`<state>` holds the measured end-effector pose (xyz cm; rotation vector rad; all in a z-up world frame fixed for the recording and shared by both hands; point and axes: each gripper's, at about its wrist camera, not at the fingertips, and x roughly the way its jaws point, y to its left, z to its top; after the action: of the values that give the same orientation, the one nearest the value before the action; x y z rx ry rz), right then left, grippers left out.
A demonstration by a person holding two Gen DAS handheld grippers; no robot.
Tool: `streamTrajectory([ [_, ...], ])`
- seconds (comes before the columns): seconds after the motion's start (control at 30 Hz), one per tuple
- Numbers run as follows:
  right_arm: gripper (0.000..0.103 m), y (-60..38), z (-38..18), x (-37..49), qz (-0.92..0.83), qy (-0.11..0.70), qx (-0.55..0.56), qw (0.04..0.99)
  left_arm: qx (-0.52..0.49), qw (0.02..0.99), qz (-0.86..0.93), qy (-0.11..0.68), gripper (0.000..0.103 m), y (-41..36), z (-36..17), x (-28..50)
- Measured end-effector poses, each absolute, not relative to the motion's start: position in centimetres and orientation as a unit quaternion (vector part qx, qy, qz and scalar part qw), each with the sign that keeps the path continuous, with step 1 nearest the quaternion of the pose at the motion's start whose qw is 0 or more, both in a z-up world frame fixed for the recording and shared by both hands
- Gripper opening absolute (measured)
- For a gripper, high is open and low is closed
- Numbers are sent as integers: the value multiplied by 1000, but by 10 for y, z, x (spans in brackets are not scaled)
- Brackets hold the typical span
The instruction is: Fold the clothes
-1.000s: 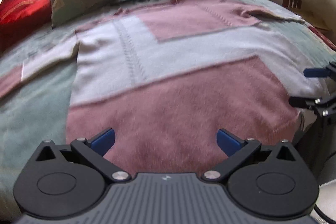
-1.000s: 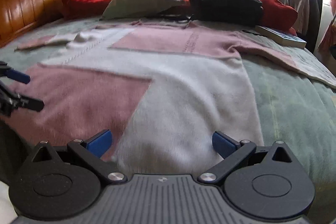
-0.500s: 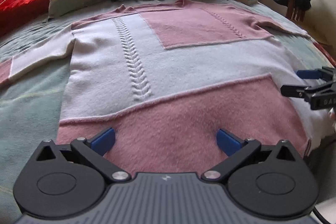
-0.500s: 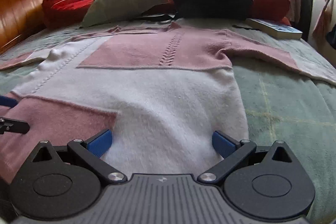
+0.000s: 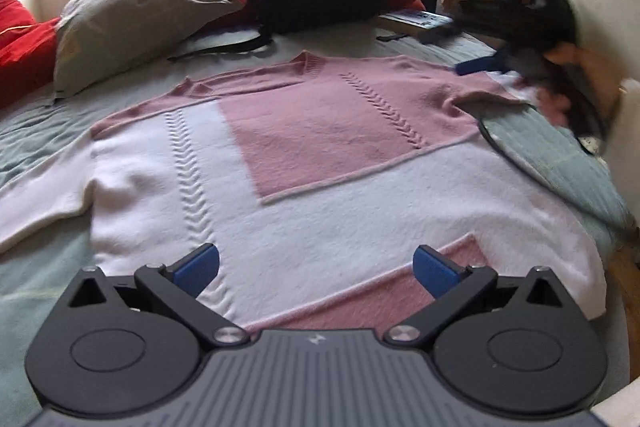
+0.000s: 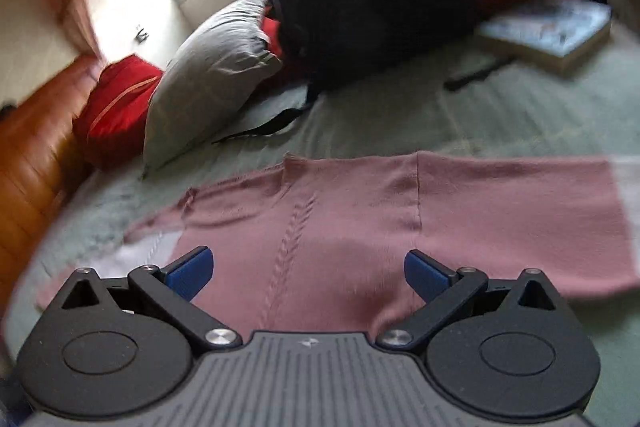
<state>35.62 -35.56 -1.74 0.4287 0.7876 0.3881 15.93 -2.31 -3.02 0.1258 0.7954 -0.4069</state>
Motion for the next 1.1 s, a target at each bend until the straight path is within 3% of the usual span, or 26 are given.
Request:
streamTrajectory([
  [0.2,103,-362,-61,380,215,401,233,860,66,890,-197,406,102,-35,-47,169],
  [0.53,103,-382,-38,356,197,359,248,878,64,888,-193,412,102,-38,-49,168],
  [0.63,103,-384,-59,365,188,396,259,861,66,887,-201,410,102,-42,-48,165],
  [1.1,103,-423,-63,356,171,385,280,863,72,888,-201,408,102,-45,-47,159],
])
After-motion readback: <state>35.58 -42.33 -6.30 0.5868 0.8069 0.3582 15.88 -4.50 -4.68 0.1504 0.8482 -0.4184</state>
